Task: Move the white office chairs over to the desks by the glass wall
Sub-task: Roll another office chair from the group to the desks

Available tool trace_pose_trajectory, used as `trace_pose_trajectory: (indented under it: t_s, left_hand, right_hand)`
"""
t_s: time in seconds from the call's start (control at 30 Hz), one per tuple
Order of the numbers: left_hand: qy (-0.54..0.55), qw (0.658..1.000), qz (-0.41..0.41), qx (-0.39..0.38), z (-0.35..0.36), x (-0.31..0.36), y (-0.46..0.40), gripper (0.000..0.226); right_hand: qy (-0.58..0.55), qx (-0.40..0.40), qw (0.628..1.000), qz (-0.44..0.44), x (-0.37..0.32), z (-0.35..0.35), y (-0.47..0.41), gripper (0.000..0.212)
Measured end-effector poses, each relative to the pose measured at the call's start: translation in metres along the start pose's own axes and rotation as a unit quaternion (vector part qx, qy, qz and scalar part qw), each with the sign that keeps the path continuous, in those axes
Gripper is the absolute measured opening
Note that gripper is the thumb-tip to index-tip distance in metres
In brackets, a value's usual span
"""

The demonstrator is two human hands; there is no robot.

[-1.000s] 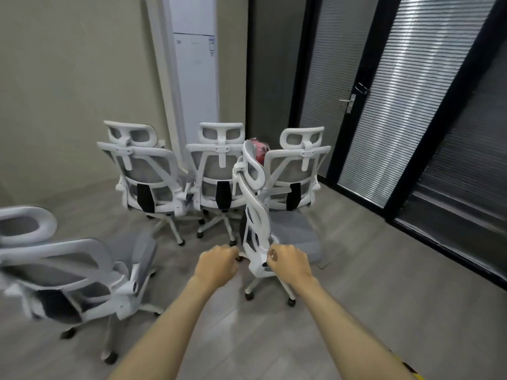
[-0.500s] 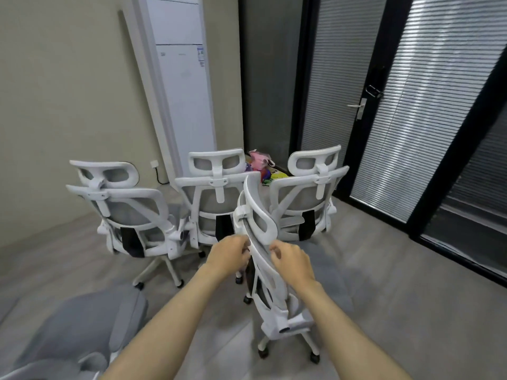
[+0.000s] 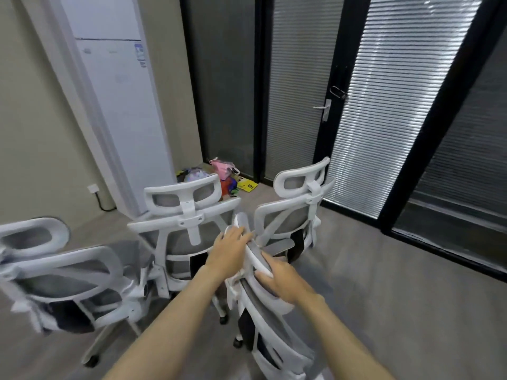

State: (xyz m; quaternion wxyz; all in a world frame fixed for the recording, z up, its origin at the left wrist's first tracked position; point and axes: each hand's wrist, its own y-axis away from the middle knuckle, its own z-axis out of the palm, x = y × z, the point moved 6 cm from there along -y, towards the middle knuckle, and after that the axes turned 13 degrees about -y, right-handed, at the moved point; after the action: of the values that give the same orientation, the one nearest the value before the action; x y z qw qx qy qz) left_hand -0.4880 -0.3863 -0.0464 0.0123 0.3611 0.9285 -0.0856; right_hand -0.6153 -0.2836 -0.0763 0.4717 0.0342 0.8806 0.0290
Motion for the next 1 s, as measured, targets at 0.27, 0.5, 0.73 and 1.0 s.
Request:
trace_pose_trajectory:
  t_s: [0.27, 0.5, 0.73, 1.0]
  left_hand:
    - [-0.046, 0.980, 0.196, 0.012, 0.027, -0.024, -0.073, 0.049]
    - [-0.009, 0.958, 0.284, -0.039, 0.033, -0.002, -0.080, 0.031]
    - [-0.023, 0.970, 0.240, -0.037, 0.040, 0.029, -0.039, 0.041]
    - [0.013, 0.976, 0.218, 0.001, 0.011, 0.119, 0.045, 0.038]
  right_hand:
    - [0.022, 0.004, 0.999, 0.048, 0.018, -0.010, -0.002, 0.062]
    - [0.031, 0.029, 0.995, 0.089, 0.029, -0.027, 0.037, 0.057]
    - [0.062, 0.063, 0.992, 0.092, 0.034, -0.035, 0.093, 0.052]
    - [0.056, 0.179, 0.972, 0.139, 0.047, -0.045, 0.218, 0.054]
